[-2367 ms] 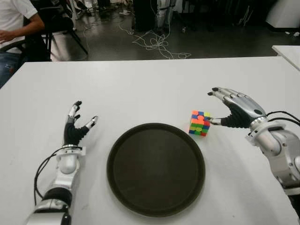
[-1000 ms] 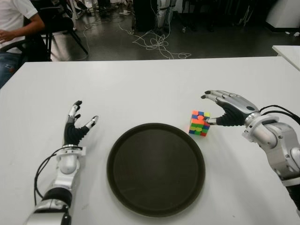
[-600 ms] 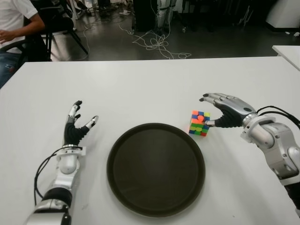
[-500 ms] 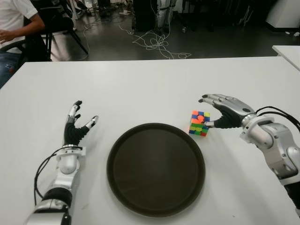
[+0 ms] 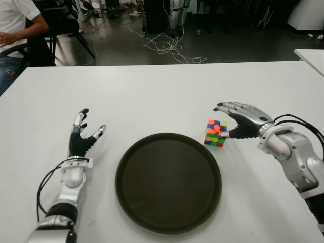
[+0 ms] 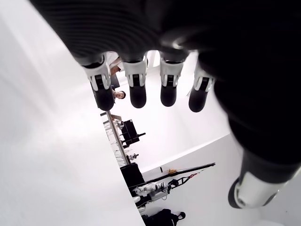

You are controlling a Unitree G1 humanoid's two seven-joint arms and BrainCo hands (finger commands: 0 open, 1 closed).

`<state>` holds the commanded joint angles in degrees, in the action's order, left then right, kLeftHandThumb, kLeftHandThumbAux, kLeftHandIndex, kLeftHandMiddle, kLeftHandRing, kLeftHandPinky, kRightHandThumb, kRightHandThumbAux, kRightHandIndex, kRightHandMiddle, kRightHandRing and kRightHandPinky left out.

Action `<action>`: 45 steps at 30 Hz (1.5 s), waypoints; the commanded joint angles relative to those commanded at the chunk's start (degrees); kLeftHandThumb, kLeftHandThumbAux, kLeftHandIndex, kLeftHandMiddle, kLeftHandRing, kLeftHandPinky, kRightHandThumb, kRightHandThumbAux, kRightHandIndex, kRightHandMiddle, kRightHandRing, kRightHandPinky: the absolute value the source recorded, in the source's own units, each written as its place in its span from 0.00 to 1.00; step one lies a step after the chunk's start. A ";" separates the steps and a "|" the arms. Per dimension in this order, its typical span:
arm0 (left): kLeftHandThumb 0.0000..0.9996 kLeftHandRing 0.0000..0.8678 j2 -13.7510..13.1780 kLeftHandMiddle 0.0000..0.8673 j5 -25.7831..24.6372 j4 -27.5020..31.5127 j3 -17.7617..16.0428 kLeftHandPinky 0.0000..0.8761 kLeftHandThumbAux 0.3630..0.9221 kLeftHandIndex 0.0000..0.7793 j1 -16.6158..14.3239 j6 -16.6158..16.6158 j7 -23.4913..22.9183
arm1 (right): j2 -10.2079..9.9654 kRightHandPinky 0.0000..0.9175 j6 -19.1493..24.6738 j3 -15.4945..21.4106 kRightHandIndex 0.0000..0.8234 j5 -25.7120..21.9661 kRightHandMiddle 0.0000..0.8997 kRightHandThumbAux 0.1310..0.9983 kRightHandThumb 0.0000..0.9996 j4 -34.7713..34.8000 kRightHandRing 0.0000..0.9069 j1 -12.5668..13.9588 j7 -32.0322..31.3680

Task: Pick up the Rubik's Cube and put it in the plate

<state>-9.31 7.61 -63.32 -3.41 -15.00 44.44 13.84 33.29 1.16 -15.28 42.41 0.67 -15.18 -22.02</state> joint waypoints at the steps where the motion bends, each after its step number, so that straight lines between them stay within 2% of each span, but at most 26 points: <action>1: 0.34 0.03 0.01 0.06 -0.07 0.01 -0.01 0.00 0.54 0.03 -0.01 0.00 -0.13 | -0.15 0.00 0.29 -0.11 0.00 -0.02 0.00 0.44 0.12 0.15 0.00 0.04 -0.11; 4: 0.33 0.02 0.00 0.06 -0.21 -0.03 -0.03 0.00 0.55 0.03 -0.03 -0.04 -0.35 | -0.45 0.00 0.96 -0.29 0.00 -0.15 0.00 0.45 0.04 0.51 0.00 0.08 -0.36; 8: 0.32 0.02 0.02 0.05 -0.39 0.09 -0.01 0.00 0.56 0.03 -0.01 -0.03 -0.68 | -0.94 0.00 2.00 -0.30 0.00 -0.67 0.00 0.44 0.01 0.70 0.00 -0.05 -0.78; 15: 0.33 0.02 0.03 0.06 -0.23 0.36 0.12 0.00 0.53 0.04 0.07 0.05 -0.61 | -1.22 0.00 1.59 -0.49 0.00 -0.83 0.00 0.46 0.00 0.34 0.00 -0.22 0.03; 26: 0.33 0.02 0.12 0.06 -0.55 0.30 -0.01 0.00 0.56 0.04 0.00 -0.23 -1.09 | -1.97 0.00 1.30 -0.16 0.00 -1.51 0.00 0.55 0.00 0.45 0.00 0.12 1.03; 45: 0.36 0.01 0.15 0.05 -0.38 0.09 -0.07 0.00 0.56 0.04 -0.01 -0.53 -0.75 | -2.33 0.00 1.27 -0.20 0.00 -2.11 0.00 0.57 0.00 0.47 0.00 0.24 1.40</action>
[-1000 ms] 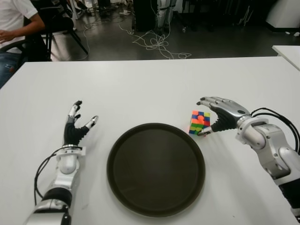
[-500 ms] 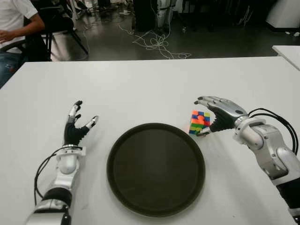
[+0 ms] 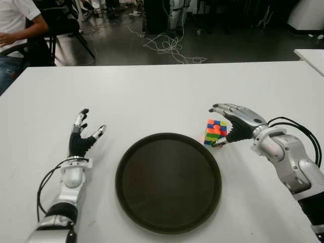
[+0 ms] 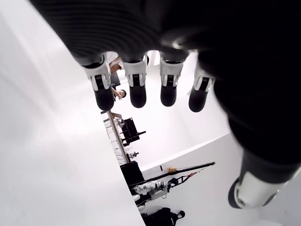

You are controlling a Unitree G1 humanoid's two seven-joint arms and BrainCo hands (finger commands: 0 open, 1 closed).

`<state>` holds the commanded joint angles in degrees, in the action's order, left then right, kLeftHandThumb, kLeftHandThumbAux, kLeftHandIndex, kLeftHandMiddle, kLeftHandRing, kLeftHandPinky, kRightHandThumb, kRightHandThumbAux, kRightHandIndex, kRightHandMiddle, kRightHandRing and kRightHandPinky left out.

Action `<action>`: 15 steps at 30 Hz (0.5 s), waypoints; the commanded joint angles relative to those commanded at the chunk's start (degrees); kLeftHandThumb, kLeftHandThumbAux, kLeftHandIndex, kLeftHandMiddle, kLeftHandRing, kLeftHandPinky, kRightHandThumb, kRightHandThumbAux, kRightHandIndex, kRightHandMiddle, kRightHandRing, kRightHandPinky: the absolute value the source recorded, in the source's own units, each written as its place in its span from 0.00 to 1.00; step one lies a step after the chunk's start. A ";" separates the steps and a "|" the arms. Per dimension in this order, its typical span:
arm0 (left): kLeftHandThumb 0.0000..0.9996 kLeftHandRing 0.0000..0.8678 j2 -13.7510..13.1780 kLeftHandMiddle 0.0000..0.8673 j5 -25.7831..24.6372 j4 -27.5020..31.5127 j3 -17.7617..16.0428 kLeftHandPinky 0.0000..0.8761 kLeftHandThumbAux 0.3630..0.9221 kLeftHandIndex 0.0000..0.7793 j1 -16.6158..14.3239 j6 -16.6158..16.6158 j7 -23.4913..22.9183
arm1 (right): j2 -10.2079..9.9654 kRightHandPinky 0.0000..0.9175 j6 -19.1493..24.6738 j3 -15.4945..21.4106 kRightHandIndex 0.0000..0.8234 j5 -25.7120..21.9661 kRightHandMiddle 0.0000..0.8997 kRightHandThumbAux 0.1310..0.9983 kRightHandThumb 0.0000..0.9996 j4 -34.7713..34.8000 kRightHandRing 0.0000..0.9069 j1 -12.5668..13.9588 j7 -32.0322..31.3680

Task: Pick up the Rubik's Cube and put it in the plate

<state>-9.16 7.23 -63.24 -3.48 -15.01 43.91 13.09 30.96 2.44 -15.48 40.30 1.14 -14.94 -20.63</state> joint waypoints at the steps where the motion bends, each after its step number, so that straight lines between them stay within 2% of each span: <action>1: 0.37 0.02 0.01 0.05 -0.01 0.02 -0.01 0.00 0.56 0.05 0.00 0.00 -0.01 | -0.02 0.00 0.10 0.00 0.00 0.00 0.00 0.57 0.00 0.04 0.00 -0.02 -0.12; 11: 0.36 0.02 0.25 0.06 -0.05 0.14 -0.02 0.00 0.56 0.05 0.14 0.45 0.04 | -0.05 0.00 2.01 -0.29 0.00 0.40 0.00 0.58 0.00 1.08 0.00 -0.52 -2.05; 15: 0.35 0.02 0.18 0.06 0.28 0.08 0.15 0.00 0.57 0.05 0.17 0.46 0.32 | -0.35 0.00 1.41 -0.45 0.00 0.12 0.00 0.57 0.00 -0.99 0.00 -1.14 -1.30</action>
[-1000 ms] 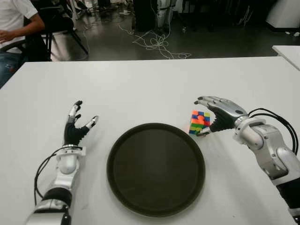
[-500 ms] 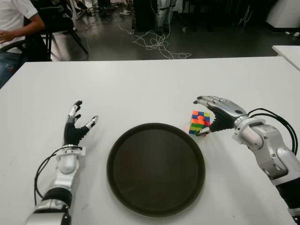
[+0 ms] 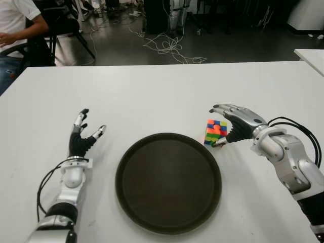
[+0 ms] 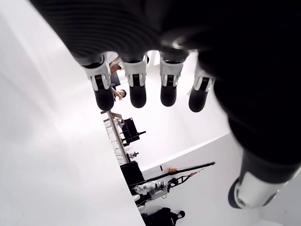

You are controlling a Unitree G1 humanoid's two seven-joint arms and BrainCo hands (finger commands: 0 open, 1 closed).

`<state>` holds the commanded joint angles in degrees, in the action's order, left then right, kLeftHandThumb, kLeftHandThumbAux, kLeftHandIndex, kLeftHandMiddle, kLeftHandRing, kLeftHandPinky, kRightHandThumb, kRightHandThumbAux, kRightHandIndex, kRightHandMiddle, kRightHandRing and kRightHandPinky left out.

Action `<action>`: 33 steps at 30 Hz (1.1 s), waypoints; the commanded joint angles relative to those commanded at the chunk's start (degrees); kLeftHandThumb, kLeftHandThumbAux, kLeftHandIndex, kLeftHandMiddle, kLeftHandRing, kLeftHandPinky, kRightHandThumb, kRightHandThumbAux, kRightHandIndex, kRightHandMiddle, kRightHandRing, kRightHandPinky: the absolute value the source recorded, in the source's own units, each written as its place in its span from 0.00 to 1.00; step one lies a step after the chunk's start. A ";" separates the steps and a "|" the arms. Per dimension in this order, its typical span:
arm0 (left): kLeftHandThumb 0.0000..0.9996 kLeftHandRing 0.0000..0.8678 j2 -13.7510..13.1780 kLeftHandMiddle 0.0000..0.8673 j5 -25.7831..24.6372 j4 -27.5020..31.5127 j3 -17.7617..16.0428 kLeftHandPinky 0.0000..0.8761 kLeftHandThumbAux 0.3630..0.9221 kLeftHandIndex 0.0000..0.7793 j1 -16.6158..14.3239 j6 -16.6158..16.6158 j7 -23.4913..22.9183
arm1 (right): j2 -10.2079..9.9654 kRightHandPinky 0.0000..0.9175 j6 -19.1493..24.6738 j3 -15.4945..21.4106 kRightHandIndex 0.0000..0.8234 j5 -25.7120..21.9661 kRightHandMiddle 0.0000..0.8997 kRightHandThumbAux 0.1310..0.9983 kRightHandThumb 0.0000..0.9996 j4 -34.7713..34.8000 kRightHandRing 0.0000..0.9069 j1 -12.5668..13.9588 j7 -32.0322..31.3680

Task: Pick up the Rubik's Cube and put it in the plate

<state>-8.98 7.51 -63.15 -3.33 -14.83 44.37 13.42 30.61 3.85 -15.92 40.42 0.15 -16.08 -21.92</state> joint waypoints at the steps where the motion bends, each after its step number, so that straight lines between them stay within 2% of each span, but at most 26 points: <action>1: 0.35 0.02 -0.05 0.06 0.12 -0.02 0.07 0.00 0.57 0.04 -0.01 -0.07 0.05 | -0.05 0.00 -0.19 0.03 0.00 -0.12 0.00 0.57 0.00 -0.40 0.00 -0.13 0.17; 9: 0.30 0.01 -0.13 0.05 0.51 -0.08 0.43 0.00 0.54 0.05 0.04 -0.37 0.22 | -0.19 0.00 -0.11 0.18 0.00 -0.57 0.00 0.55 0.00 -1.55 0.00 -1.08 -0.34; 22: 0.35 0.02 0.05 0.06 0.95 0.41 0.72 0.00 0.56 0.05 0.24 -0.08 0.98 | -0.47 0.00 0.92 -0.40 0.00 -0.20 0.00 0.57 0.00 -4.19 0.00 -3.17 -0.64; 33: 0.33 0.03 0.02 0.06 1.07 0.22 0.69 0.00 0.56 0.05 0.17 -0.97 1.35 | -1.28 0.00 0.17 -0.81 0.00 -0.60 0.00 0.55 0.00 -8.46 0.00 -5.26 0.98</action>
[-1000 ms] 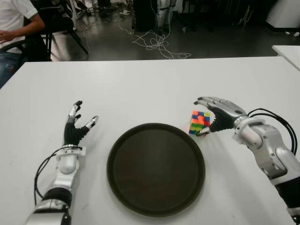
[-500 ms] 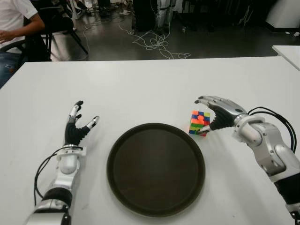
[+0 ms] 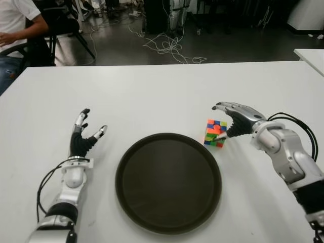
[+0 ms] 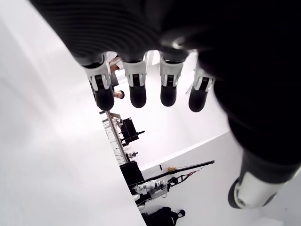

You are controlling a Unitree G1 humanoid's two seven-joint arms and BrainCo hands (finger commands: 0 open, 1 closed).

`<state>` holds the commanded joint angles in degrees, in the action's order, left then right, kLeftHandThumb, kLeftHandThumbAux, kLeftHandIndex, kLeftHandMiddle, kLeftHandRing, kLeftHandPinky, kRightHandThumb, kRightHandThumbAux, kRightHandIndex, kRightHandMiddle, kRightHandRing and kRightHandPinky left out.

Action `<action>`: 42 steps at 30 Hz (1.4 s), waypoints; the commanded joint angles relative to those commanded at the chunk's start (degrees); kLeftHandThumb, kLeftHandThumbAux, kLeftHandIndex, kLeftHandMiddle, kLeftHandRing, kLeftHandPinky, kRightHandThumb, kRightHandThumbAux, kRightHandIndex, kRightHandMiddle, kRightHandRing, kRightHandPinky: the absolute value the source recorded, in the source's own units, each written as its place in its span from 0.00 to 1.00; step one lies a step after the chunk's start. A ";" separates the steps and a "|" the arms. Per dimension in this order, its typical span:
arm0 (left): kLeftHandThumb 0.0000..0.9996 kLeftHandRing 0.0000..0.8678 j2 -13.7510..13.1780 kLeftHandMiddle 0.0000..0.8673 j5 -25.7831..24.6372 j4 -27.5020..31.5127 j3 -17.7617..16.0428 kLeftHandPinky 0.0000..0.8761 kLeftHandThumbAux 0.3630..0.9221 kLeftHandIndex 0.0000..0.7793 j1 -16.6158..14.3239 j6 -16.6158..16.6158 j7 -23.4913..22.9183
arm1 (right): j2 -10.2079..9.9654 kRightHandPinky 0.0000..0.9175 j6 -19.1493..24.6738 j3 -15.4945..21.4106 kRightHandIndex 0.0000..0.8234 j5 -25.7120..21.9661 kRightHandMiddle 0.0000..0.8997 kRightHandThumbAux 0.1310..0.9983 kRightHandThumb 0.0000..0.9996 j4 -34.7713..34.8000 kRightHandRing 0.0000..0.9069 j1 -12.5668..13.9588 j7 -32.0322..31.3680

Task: Pick up the Rubik's Cube and put it in the plate

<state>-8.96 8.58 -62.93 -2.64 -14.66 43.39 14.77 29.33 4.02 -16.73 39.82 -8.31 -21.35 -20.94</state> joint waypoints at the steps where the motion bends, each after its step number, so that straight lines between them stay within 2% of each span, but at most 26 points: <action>1: 0.33 0.03 0.00 0.06 0.00 0.00 0.00 0.00 0.57 0.05 0.00 0.00 0.01 | -0.01 0.00 -0.08 0.00 0.00 -0.01 0.00 0.55 0.00 -0.12 0.00 -0.04 0.05; 17: 0.36 0.04 0.33 0.08 -0.25 0.08 -0.15 0.00 0.57 0.05 0.13 0.44 0.57 | -0.71 0.00 -3.03 -1.01 0.00 -0.51 0.00 0.58 0.00 -5.80 0.00 -2.83 1.87; 23: 0.36 0.04 0.42 0.08 -0.53 0.09 -0.25 0.00 0.57 0.05 0.14 0.30 0.24 | -0.85 0.00 -3.71 -1.50 0.00 -0.72 0.00 0.55 0.00 -7.22 0.00 -3.62 2.04; 31: 0.37 0.04 0.43 0.07 -0.70 0.08 -0.21 0.02 0.60 0.04 0.21 0.50 0.07 | -1.31 0.00 -4.23 -1.91 0.00 -0.73 0.00 0.52 0.00 -8.78 0.00 -4.40 2.18; 37: 0.34 0.04 0.39 0.07 0.09 0.17 0.09 0.01 0.60 0.04 0.33 0.99 1.28 | -1.48 0.00 -4.01 -2.24 0.00 -0.59 0.00 0.53 0.00 -8.70 0.00 -4.58 1.85; 42: 0.36 0.03 0.48 0.07 0.08 0.28 0.05 0.00 0.60 0.04 0.38 0.97 1.54 | -1.67 0.00 -3.78 -2.57 0.00 -0.38 0.00 0.53 0.00 -8.80 0.00 -4.64 1.93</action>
<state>-8.48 8.66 -62.66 -2.59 -14.28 44.36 16.31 27.66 0.23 -19.30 39.44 -17.12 -25.98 -19.01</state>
